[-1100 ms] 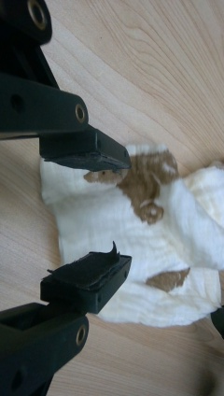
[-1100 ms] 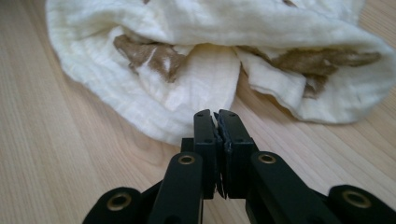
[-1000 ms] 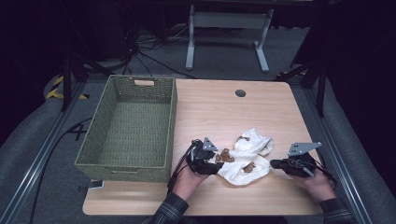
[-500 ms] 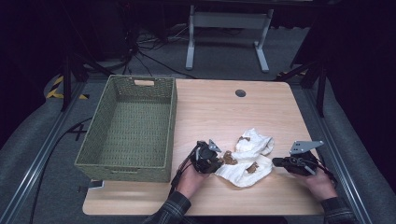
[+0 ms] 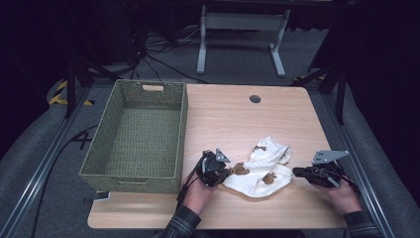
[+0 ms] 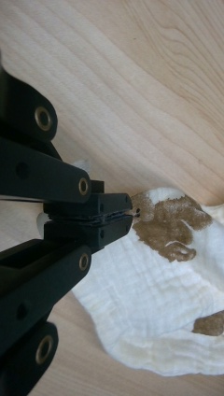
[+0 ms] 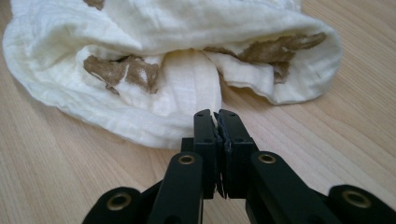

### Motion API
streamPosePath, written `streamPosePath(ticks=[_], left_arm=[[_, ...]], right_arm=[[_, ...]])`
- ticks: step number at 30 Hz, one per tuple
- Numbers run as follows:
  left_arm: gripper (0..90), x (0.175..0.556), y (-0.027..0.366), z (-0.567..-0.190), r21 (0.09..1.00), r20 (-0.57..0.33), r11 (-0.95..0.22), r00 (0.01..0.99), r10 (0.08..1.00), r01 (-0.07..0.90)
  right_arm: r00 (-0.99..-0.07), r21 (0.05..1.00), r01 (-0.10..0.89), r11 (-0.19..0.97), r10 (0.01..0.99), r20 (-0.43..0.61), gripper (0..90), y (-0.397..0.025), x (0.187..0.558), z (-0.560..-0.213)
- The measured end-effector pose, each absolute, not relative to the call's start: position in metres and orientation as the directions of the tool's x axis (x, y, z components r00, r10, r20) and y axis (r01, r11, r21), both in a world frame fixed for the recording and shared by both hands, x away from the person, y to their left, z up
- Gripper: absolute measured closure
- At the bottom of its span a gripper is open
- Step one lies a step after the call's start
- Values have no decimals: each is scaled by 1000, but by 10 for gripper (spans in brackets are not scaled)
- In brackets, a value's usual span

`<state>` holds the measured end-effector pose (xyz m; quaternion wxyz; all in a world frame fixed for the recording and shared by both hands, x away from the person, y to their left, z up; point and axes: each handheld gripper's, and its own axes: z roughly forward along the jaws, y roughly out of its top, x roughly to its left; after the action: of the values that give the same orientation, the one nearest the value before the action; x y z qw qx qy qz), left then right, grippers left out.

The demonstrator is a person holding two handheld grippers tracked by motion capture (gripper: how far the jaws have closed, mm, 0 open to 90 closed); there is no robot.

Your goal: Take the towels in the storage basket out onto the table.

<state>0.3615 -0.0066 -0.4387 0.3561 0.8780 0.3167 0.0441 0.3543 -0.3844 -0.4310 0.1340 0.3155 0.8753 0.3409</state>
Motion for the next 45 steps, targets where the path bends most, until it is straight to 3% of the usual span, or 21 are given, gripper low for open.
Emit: streamPosePath(ticks=[9,14,19,22,31,45], left_arm=[[885,347,2,-438,627,-130,-550,770,625,552],[878,344,6,-449,584,-165,-554,755,634,593],[735,346,3,-442,624,-163,-531,760,629,573],[668,353,-1,-437,644,-166,-524,770,616,557],[653,399,-29,-430,715,-168,-516,833,528,471],[616,431,-62,-446,682,-172,-572,860,480,456]], right_arm=[[-737,677,498,542,675,2,869,-404,342,-435],[-743,659,512,551,669,18,869,-407,334,-441],[-758,658,497,566,652,12,852,-401,335,-442],[-765,658,492,570,644,14,827,-398,336,-441],[-773,650,486,584,635,7,811,-395,338,-443],[-783,645,476,598,622,1,806,-394,340,-444]])
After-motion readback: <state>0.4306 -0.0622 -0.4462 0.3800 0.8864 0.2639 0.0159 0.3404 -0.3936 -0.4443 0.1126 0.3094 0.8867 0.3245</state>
